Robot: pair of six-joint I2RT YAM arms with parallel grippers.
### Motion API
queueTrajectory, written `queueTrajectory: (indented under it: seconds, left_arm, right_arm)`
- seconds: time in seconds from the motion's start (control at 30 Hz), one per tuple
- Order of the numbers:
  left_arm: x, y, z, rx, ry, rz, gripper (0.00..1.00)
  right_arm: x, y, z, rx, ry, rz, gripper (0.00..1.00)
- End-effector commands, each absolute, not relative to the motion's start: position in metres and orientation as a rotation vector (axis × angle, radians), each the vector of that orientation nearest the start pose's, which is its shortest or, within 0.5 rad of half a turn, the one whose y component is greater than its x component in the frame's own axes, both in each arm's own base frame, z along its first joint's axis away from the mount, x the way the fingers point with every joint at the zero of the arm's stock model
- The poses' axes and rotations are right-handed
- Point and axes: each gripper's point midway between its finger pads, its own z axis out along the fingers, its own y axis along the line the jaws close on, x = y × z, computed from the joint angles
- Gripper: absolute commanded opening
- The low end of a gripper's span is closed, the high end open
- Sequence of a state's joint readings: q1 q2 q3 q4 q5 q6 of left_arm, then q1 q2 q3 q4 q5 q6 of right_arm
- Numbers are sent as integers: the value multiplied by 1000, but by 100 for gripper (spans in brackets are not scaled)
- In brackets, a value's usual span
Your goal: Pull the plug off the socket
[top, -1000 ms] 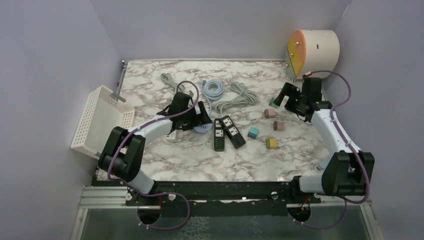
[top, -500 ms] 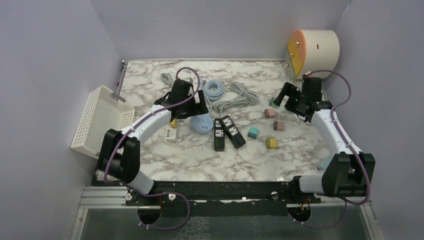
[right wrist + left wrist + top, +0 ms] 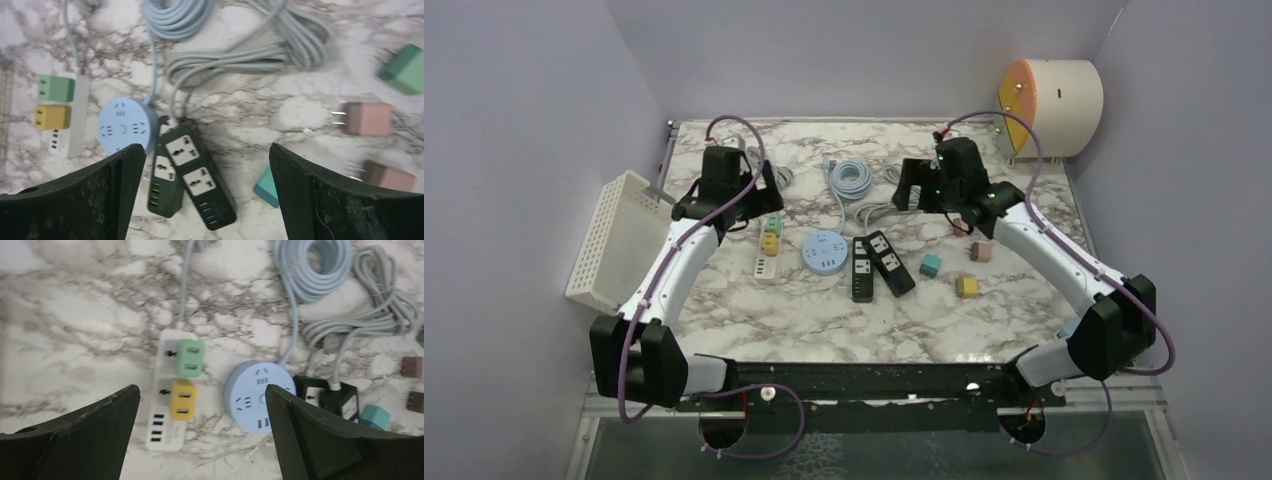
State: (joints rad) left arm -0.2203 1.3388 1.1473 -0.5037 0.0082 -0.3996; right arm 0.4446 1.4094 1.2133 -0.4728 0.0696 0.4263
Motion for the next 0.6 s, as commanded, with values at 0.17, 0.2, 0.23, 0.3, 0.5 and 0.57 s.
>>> queueTrajectory:
  seconds: [0.17,0.2,0.23,0.3,0.5,0.57]
  left_arm:
    - [315,-12,140,-423,2372,-242,99]
    - [311,-8,135,-443,2376,-241,99]
    - [307,-4,129,-465,2387,-244,99]
    - [301,0,121,-500,2399,-267,99]
    - [291,7,106,-577,2407,-327,99]
    - [290,8,106,-590,2399,-336,99]
  right_arm:
    - [365,335,200,-208,2287,507,100]
    - [365,353,195,-241,2301,520,100]
    - [366,371,195,-270,2304,534,100]
    - [372,406,200,-316,2287,562,100]
    - [386,474,175,-403,2301,595,100]
    - [388,488,163,-423,2310,601,100]
